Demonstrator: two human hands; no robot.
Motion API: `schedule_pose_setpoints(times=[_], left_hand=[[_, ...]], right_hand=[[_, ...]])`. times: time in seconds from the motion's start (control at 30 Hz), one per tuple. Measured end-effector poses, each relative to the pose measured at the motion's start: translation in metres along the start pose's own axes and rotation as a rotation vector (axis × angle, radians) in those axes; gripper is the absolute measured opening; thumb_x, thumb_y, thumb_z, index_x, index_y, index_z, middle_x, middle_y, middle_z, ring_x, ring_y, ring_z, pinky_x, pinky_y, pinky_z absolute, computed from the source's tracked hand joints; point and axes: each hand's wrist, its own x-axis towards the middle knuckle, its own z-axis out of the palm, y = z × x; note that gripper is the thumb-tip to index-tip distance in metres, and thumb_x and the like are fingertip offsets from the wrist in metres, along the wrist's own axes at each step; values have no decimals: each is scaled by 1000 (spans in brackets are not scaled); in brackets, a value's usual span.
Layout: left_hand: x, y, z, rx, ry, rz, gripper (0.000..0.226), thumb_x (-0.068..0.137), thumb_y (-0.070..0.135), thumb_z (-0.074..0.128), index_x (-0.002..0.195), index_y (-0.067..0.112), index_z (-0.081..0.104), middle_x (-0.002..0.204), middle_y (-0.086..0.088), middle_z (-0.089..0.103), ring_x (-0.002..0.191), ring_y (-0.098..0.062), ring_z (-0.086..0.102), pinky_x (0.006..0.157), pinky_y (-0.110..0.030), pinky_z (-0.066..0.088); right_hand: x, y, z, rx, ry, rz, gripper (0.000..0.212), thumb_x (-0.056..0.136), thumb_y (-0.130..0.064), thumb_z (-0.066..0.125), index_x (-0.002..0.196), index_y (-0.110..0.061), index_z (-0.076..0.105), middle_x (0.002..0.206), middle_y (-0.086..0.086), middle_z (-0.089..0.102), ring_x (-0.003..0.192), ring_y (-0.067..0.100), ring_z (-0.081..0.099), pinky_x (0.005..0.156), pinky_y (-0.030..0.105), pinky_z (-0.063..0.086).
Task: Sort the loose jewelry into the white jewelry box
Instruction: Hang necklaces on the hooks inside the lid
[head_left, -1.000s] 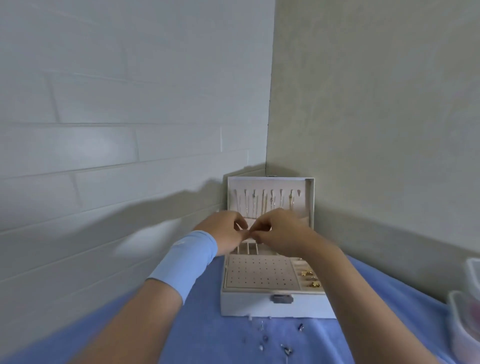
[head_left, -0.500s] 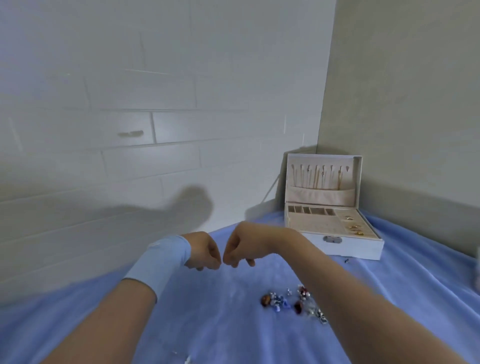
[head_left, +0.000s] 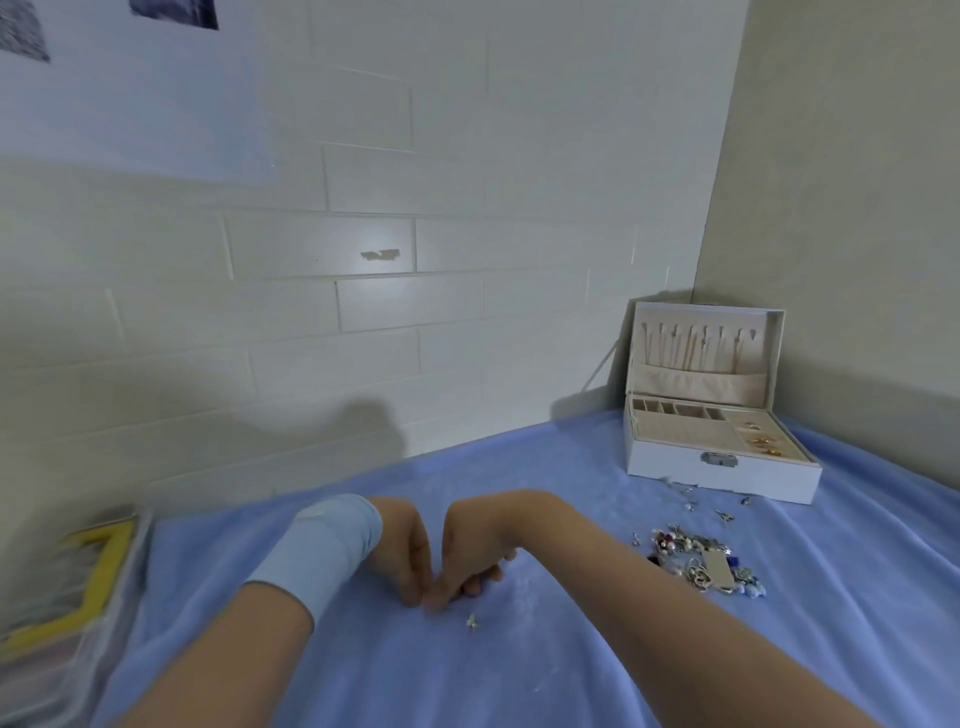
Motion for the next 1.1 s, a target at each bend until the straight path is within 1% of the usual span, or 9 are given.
schedule_pose_setpoints(times=[0.1, 0.17, 0.27, 0.33, 0.5, 0.6, 0.8, 0.93, 1.1], left_hand=[[-3, 1, 3, -37, 70, -14, 22, 78, 36, 78, 100, 32, 76, 89, 14, 65, 83, -7, 58, 72, -20, 44], [-2, -1, 2, -88, 89, -2, 14, 78, 35, 76, 92, 31, 76, 82, 14, 66, 79, -8, 60, 74, -22, 49], [-2, 0, -4, -181, 110, 53, 3, 81, 29, 71, 78, 30, 70, 70, 16, 67, 65, -4, 59, 70, -19, 52], [-2, 10, -8, -327, 126, 119, 4, 87, 22, 65, 86, 24, 68, 70, 12, 70, 59, -2, 61, 63, -15, 51], [8, 45, -28, -577, 242, 225, 11, 98, 23, 54, 94, 16, 63, 75, 1, 60, 58, -13, 57, 72, -27, 58], [17, 72, -42, -684, 294, 268, 11, 97, 26, 55, 96, 18, 63, 77, 0, 52, 57, -13, 50, 63, -28, 57], [41, 121, -68, -689, 417, 402, 14, 95, 28, 58, 93, 19, 68, 68, 3, 48, 53, -13, 43, 47, -20, 35], [62, 140, -86, -531, 379, 412, 17, 94, 29, 58, 94, 16, 69, 73, 6, 61, 57, -13, 53, 52, -21, 40], [100, 150, -111, -424, 353, 345, 21, 93, 27, 54, 96, 11, 68, 84, -3, 69, 59, -13, 57, 63, -26, 45]], right_hand=[[-4, -3, 3, -11, 10, 4, 27, 82, -44, 76, 75, -18, 73, 60, -12, 66, 63, 14, 59, 62, 28, 45], [-15, -1, 0, 60, 15, -12, 21, 85, -38, 73, 92, -19, 77, 72, -10, 70, 65, 13, 63, 63, 28, 46], [-36, 17, -8, 249, 68, -36, 15, 90, -32, 68, 99, -25, 76, 88, -7, 74, 69, 14, 67, 65, 26, 50], [-47, 33, -14, 379, 126, -43, 16, 92, -29, 64, 101, -22, 76, 95, -3, 76, 73, 16, 70, 69, 28, 54], [-69, 70, -23, 643, 279, -60, 21, 96, -25, 55, 98, -15, 72, 105, 3, 77, 89, 19, 72, 87, 35, 57], [-80, 93, -28, 802, 393, -52, 22, 98, -24, 50, 96, -13, 70, 99, 3, 77, 90, 19, 71, 91, 37, 55], [-96, 148, -36, 1067, 581, -68, 24, 97, -16, 49, 92, -3, 68, 86, 7, 73, 78, 24, 66, 78, 37, 52], [-99, 183, -42, 1194, 645, -101, 25, 97, -14, 44, 85, -2, 62, 86, 14, 72, 78, 27, 67, 80, 40, 52], [-97, 221, -54, 1327, 704, -108, 25, 95, -13, 39, 75, -7, 51, 63, 13, 56, 62, 31, 60, 69, 36, 52]])
